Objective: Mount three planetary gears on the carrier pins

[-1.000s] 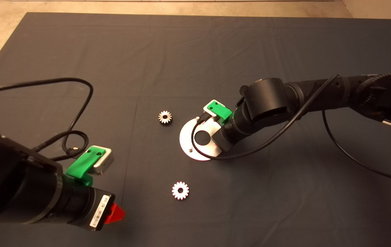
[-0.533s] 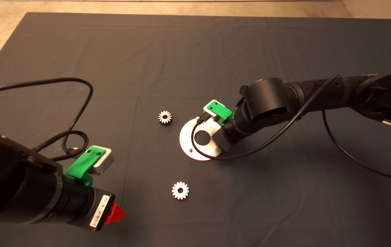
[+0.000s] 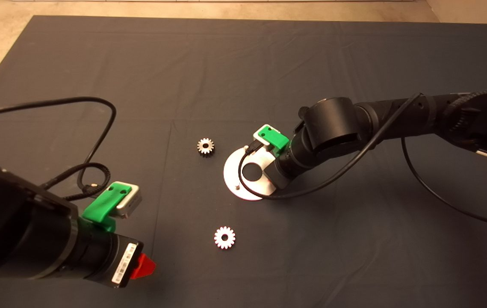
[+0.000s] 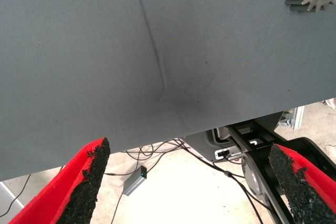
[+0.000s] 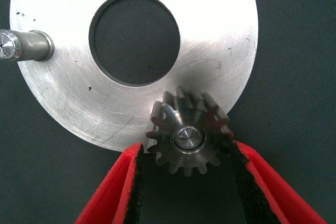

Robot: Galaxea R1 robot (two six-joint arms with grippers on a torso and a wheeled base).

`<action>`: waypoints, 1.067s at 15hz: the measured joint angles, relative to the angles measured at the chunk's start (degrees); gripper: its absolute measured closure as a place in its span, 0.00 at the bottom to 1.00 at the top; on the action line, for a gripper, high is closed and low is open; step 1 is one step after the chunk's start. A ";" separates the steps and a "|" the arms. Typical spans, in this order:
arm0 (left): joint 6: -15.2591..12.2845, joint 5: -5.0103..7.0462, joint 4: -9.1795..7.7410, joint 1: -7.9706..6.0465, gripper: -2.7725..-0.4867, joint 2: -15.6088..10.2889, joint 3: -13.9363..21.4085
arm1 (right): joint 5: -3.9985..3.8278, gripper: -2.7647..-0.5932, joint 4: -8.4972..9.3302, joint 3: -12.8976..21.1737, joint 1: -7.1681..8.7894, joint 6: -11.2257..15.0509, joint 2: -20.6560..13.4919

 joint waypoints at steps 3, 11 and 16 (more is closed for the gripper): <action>0.00 0.00 -0.02 0.00 0.26 0.00 0.00 | 0.00 0.61 0.00 0.00 0.01 0.00 0.02; 0.00 0.00 -0.01 0.00 0.26 0.00 0.00 | 0.02 0.46 0.00 0.02 0.58 0.24 0.02; -0.49 -0.02 0.00 0.00 0.26 0.33 0.00 | 0.00 0.39 0.00 0.28 2.87 0.68 0.06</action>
